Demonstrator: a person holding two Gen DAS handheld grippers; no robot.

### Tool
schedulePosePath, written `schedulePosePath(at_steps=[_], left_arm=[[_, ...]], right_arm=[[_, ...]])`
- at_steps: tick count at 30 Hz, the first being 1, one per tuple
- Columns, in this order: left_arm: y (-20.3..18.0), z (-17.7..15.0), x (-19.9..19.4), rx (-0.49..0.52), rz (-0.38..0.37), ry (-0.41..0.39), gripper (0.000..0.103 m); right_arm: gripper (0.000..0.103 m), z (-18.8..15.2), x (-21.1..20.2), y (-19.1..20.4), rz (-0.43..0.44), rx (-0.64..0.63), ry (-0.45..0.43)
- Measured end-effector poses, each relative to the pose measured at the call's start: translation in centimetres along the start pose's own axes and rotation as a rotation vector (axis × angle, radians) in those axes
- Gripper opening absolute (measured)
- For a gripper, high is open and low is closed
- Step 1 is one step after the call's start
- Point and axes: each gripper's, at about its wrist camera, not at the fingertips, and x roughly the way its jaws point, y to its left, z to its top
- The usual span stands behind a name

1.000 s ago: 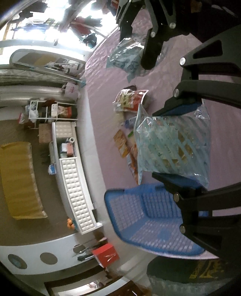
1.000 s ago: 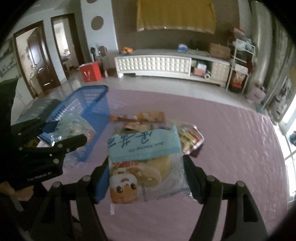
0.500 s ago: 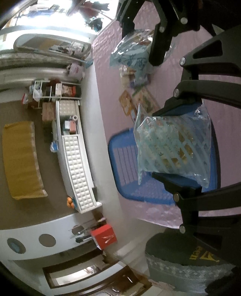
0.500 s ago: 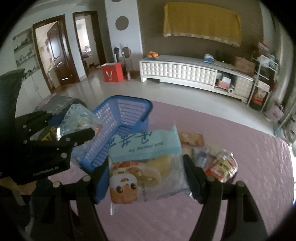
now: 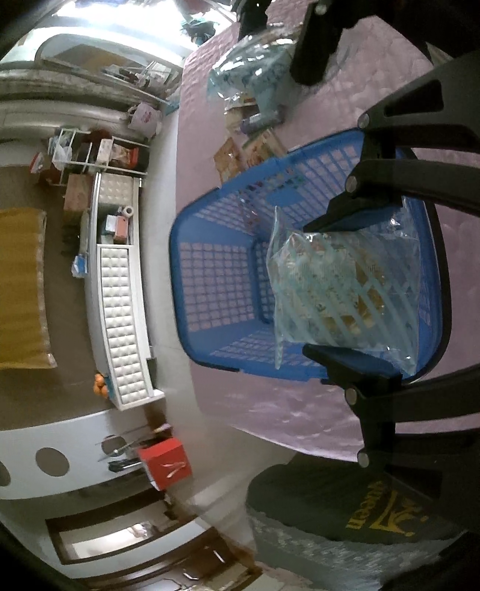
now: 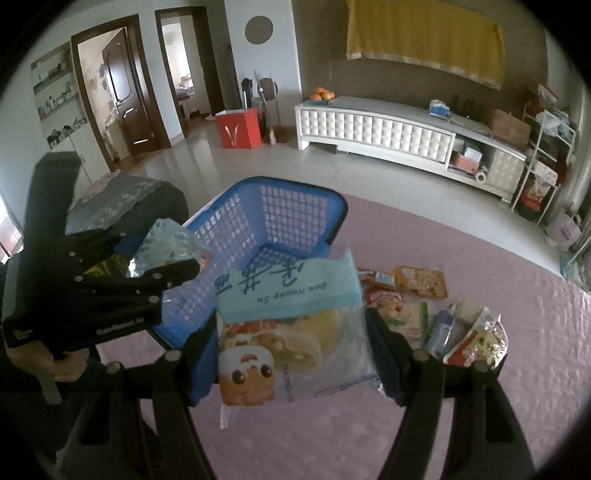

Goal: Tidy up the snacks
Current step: 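Carry the wafer bag into the blue basket and open the left tool, then lower the bun packet into the blue basket and open the right tool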

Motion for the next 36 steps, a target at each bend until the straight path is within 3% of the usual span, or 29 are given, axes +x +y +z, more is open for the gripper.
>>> schedulePosePath(at_steps=[11, 15, 25, 36], left_arm=[[2.0, -0.5, -0.9, -0.062, -0.010, -0.008, 0.058], [2.4, -0.6, -2.0, -0.058, 0.008, -0.049, 0.071], [3.9, -1.2, -4.3, -0.076, 0.031, -0.100, 0.071], [5.2, -2.2, -3.7, -0.100, 0.045, -0.074, 0.071]], right_arm=[[0.076, 0.9, 0.4, 0.8, 0.007, -0.025, 0.003], [0.076, 1.2, 0.6, 1.3, 0.021, -0.041, 0.001], [0.076, 2.1, 2.1, 4.0, 0.064, -0.088, 0.022], [0.076, 2.2, 4.4, 5.0, 0.082, -0.091, 0.083]])
